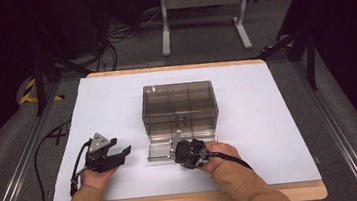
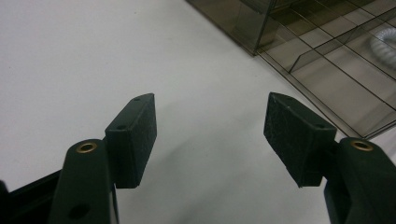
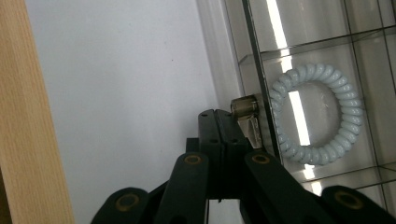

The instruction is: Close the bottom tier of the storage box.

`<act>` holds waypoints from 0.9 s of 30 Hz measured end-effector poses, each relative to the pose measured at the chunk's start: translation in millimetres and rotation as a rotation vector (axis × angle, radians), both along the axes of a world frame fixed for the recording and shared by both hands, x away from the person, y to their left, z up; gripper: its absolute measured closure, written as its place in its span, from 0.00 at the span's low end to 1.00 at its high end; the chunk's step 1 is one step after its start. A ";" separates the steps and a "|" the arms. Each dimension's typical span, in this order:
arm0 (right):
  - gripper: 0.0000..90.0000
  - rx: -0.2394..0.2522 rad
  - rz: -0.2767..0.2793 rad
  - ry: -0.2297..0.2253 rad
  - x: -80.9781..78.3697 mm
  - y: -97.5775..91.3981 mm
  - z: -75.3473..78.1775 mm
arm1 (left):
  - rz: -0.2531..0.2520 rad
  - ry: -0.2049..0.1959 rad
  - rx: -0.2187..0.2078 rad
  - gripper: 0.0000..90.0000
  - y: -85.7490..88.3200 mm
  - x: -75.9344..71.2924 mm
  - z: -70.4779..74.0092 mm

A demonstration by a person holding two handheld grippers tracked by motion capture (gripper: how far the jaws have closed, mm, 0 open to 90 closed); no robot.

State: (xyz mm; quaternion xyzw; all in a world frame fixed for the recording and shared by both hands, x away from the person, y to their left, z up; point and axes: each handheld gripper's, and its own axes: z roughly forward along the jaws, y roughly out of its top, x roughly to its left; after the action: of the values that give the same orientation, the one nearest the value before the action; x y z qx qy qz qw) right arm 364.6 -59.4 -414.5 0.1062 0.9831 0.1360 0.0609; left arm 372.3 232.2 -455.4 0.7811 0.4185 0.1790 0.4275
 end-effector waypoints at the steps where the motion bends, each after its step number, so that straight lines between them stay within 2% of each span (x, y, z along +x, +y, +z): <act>1: 1.00 0.000 0.000 -0.001 -0.1 0.0 0.0 | 0.000 0.000 0.000 0.39 0.0 0.0 0.0; 10: 1.00 -0.001 0.006 -0.030 0.7 1.2 -0.1 | -0.001 0.000 0.001 0.39 0.0 0.0 0.0; 21: 1.00 -0.004 -0.023 -0.052 6.5 0.4 1.3 | -0.001 0.000 -0.001 0.39 0.1 0.0 0.0; 24: 1.00 -0.009 -0.029 -0.070 8.3 -0.5 1.6 | -0.001 -0.001 0.000 0.39 -0.1 0.0 0.0; 27: 1.00 0.008 -0.039 -0.059 10.3 -2.1 2.0 | -0.001 -0.001 0.000 0.39 0.0 0.0 0.0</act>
State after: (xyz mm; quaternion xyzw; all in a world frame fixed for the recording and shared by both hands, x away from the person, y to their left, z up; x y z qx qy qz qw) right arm 374.9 -61.6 -412.5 0.1216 0.9781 0.1418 0.0918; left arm 372.3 232.2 -455.4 0.7811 0.4179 0.1794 0.4278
